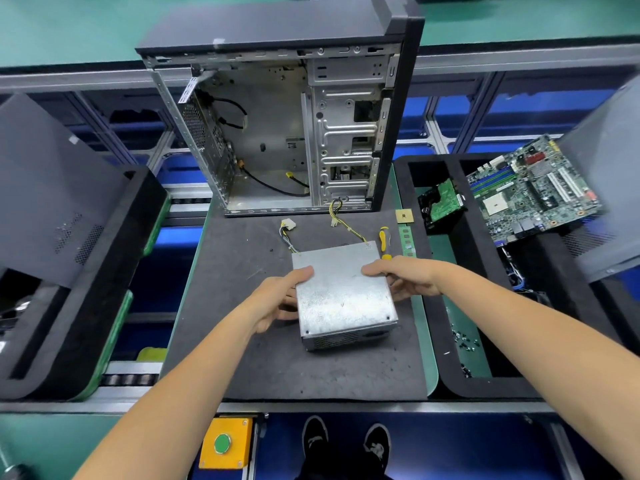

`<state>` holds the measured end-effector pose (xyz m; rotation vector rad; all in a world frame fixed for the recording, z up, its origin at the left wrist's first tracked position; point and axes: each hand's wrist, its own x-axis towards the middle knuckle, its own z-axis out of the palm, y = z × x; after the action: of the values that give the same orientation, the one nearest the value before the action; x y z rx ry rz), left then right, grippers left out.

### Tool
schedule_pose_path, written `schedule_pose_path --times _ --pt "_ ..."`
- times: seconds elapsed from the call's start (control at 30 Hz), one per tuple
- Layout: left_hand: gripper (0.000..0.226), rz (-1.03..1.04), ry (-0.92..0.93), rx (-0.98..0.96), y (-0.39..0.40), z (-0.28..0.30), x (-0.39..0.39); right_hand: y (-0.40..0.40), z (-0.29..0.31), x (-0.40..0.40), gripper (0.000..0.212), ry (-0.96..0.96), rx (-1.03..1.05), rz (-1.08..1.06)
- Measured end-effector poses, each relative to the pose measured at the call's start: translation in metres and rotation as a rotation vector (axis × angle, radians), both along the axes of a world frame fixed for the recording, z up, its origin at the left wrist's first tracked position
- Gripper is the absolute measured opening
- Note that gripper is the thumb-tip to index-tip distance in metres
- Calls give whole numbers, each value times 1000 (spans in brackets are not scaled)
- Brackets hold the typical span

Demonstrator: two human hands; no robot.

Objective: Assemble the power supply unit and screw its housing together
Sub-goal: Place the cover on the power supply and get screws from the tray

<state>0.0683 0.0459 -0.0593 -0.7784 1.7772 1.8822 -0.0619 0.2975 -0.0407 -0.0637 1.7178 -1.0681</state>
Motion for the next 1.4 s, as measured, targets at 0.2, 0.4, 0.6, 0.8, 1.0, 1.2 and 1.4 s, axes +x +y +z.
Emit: schedule_pose_path --times 0.2,0.4,0.6,0.8,1.0,1.2,1.4 --pt "51 -16 -19 1 -3 2 -4 -1 4 -3 31 -13 19 7" --pt "63 -37 4 2 3 3 1 -2 9 -5 26 -85 12 45" --pt "76 -41 31 -27 2 4 1 -7 14 -2 26 -7 46 15" --pt "66 -25 60 -105 4 7 2 -8 26 -1 24 15 97 53" --pt "61 -43 58 -178 4 10 9 -14 27 8 50 -15 106 84" --pt "53 -121 7 -140 12 15 5 -14 27 8 64 -27 165 92" --pt "56 -157 -22 -128 10 15 4 -13 29 8 59 -47 204 114"
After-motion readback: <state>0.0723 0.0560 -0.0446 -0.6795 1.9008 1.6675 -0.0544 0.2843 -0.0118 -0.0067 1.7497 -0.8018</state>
